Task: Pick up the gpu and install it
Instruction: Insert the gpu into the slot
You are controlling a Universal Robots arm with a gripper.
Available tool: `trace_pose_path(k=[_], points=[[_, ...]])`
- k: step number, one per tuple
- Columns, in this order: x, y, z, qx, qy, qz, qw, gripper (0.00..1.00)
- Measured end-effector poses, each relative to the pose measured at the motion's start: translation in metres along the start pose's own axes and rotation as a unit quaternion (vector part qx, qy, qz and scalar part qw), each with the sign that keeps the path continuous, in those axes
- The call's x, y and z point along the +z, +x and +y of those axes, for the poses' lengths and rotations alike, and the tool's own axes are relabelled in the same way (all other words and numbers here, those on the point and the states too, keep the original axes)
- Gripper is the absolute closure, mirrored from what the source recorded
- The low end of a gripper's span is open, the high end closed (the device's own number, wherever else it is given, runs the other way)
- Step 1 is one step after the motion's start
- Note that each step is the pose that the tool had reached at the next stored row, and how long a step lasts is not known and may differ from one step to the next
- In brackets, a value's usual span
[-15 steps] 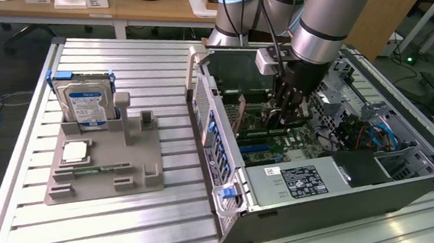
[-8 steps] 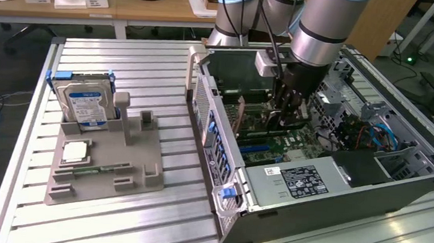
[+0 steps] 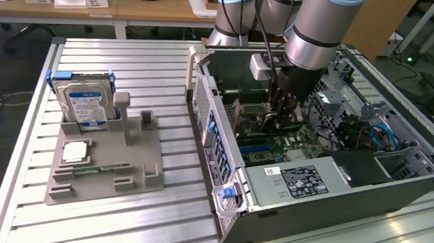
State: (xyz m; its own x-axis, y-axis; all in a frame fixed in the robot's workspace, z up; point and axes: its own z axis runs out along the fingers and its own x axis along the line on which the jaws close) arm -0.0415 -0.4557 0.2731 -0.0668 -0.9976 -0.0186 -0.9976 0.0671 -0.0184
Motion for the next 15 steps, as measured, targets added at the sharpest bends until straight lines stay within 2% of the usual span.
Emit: trace_pose_path(k=[7,15], points=[[0.0077,0.001,0.0061,0.000,0.0000,0.0000,1.0000,0.72],[0.0153,0.005,0.0065,0.000,0.0000,0.0001,1.0000,0.72]])
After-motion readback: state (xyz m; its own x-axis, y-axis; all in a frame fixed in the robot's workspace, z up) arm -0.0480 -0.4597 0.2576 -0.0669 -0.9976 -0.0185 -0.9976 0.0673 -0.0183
